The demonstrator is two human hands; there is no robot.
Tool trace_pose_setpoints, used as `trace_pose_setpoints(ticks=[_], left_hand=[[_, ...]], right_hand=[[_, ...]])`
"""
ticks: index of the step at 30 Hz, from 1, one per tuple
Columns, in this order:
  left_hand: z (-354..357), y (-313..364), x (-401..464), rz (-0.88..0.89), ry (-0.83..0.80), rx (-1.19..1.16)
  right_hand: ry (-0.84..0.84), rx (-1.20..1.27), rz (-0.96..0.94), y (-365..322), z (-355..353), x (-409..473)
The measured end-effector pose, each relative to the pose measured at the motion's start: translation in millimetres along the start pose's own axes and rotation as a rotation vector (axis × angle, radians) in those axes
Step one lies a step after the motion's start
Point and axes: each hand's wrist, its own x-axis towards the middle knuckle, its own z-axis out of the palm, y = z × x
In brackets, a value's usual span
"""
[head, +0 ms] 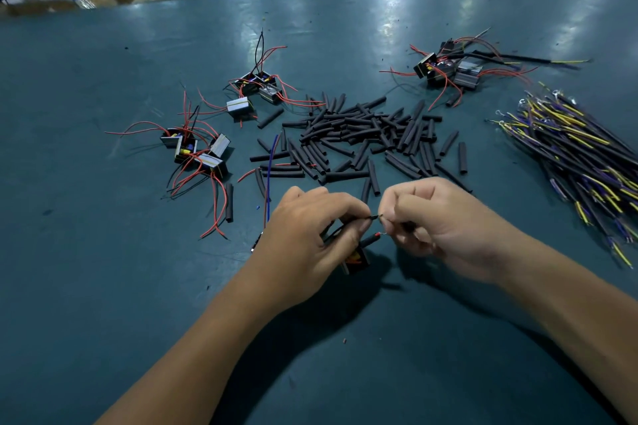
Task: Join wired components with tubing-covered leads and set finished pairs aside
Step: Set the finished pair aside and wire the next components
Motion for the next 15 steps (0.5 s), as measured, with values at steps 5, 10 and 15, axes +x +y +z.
trace_pose_setpoints(ticks=[5, 10, 15], left_hand=[[-7, 5, -1, -0.141, -0.055, -0.310], [-10, 8, -2, -0.277, -0.157, -0.695], [-4, 3, -2, -0.028, -0.023, -0.095]], right_hand=[[0.117, -0.381, -0.510, 2, -2, -2], [0.197, -0.829, -0.869, -1, -7, -5], [0.159, -0.424, -0.446, -6, -11, -5]])
